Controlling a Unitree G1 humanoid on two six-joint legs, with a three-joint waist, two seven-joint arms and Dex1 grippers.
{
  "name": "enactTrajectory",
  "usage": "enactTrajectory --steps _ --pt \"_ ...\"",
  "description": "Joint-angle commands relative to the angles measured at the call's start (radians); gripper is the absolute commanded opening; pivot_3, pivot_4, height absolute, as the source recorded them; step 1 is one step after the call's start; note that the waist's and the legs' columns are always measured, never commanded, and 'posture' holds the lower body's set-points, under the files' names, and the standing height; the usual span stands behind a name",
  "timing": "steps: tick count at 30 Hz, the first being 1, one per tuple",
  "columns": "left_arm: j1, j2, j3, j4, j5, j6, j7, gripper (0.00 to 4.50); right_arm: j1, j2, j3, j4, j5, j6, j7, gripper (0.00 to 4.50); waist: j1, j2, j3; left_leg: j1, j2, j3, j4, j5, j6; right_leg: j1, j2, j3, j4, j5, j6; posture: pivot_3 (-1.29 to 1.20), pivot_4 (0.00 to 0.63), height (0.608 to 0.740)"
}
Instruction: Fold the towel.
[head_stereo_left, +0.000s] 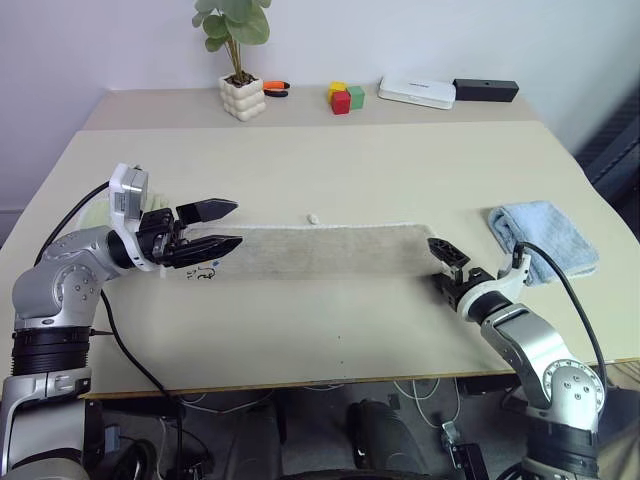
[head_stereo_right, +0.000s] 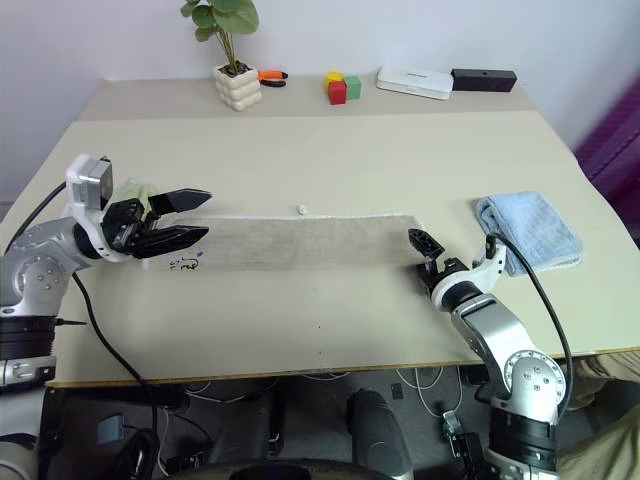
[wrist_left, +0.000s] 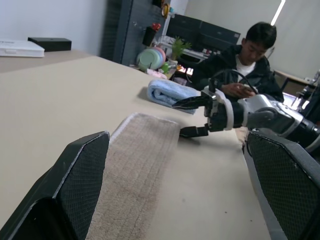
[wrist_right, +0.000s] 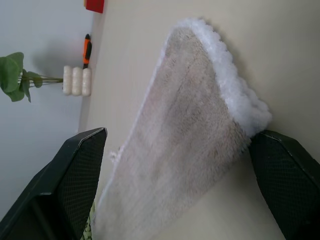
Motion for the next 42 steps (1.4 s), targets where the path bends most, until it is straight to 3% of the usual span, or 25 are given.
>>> enactTrajectory --steps 1,3,8,9,10,16,26,33,42 --pt "-0.022 0.014 0.029 -0.018 -0.017 0.001 0.006 4.5 -0.022 0.005 0.001 0.042 -0.045 -0.01 0.02 3.95 0.001 0.0 0.0 0.0 0.0 0.0 0.0 0.0 0.0 0.0 0.0 0.0 0.0 0.0 0.0 0.0 0.15 0.74" --pt "-0.023 0.015 0.029 -0.019 -0.014 -0.004 0.006 4.5 -0.033 0.016 -0.003 0.056 -0.057 -0.014 0.029 3.24 0.003 0.0 0.0 0.0 0.0 0.0 0.0 0.0 0.0 0.0 0.0 0.0 0.0 0.0 0.0 0.0 0.15 0.74" --pt "-0.02 0.014 0.034 -0.024 -0.02 -0.001 0.012 4.5 -0.041 0.023 -0.013 0.068 -0.08 -0.01 0.04 0.56 0.002 -0.001 0.0 0.0 0.0 0.0 0.0 0.0 0.0 0.0 0.0 0.0 0.0 0.0 0.0 0.0 0.15 0.74" --pt "-0.018 0.013 0.032 -0.027 -0.018 -0.005 0.009 4.5 -0.043 0.021 -0.018 0.067 -0.086 -0.013 0.041 0.15 0.002 -0.001 0.0 0.0 0.0 0.0 0.0 0.0 0.0 0.0 0.0 0.0 0.0 0.0 0.0 0.0 0.15 0.74" --pt "-0.018 0.012 0.031 -0.027 -0.018 -0.007 0.008 4.5 -0.045 0.016 -0.022 0.065 -0.095 -0.015 0.041 0.03 0.001 -0.001 0.0 0.0 0.0 0.0 0.0 0.0 0.0 0.0 0.0 0.0 0.0 0.0 0.0 0.0 0.15 0.74" --pt "-0.023 0.017 0.023 0.009 0.003 -0.033 -0.015 4.5 -0.063 -0.03 -0.067 0.046 -0.165 -0.041 0.052 0.03 0.007 -0.001 0.0 0.0 -0.001 0.0 0.001 0.0 0.0 0.0 -0.001 0.0 0.0 0.0 0.0 0.0 0.15 0.74" --pt "-0.028 0.008 0.017 0.056 0.026 -0.07 -0.036 4.5 -0.049 -0.293 -0.094 -0.04 -0.281 0.065 0.168 0.03 0.004 0.0 0.0 0.0 -0.001 0.0 0.0 0.0 0.0 0.0 -0.001 0.0 0.0 0.0 0.0 0.0 0.15 0.74" --pt "-0.044 0.004 0.015 0.071 0.03 -0.079 -0.033 4.5 -0.147 -0.437 0.144 -0.203 -0.532 0.138 0.41 0.03 0.001 0.0 0.0 0.0 0.0 0.0 0.0 0.0 0.0 -0.001 0.001 0.0 0.0 0.0 0.0 0.0 0.15 0.74" --pt "-0.019 0.009 0.032 0.037 0.015 -0.072 -0.015 4.5 -0.229 -0.464 0.395 -0.321 -0.761 0.193 0.639 0.03 0.009 -0.001 0.001 -0.002 -0.001 0.0 0.001 -0.001 0.001 -0.001 -0.001 0.0 -0.001 0.0 0.0 0.0 0.15 0.74"
